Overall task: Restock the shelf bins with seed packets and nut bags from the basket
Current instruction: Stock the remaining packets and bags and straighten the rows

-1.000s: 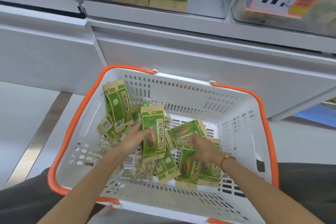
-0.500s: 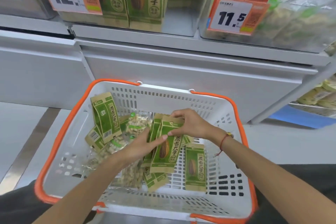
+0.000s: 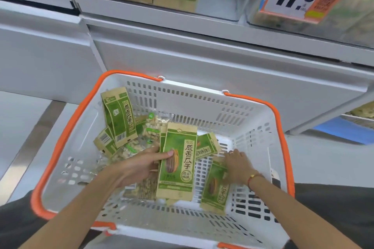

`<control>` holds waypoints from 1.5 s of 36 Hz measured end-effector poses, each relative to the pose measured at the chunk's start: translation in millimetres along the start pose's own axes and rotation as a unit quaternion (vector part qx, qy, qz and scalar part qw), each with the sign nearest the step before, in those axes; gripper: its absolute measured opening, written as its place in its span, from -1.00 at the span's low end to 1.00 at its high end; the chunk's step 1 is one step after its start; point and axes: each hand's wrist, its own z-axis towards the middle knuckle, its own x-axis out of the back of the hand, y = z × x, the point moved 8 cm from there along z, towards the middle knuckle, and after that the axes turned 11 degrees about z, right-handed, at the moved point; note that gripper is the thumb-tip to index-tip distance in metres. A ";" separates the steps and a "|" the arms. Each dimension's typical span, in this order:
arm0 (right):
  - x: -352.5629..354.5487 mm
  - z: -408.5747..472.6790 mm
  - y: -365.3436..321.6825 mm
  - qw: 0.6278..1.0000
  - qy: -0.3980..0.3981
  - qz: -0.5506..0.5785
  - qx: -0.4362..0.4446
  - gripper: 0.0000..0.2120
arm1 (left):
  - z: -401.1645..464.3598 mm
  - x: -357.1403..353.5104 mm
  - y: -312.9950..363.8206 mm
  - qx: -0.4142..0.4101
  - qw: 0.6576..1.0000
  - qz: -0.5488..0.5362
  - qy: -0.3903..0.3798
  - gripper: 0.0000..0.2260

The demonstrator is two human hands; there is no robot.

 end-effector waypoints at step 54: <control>492.5 -263.2 -85.6 0.710 0.568 0.228 0.349 -0.34 | -226.1 -17.5 467.5 -0.541 0.600 0.458 0.371 -0.36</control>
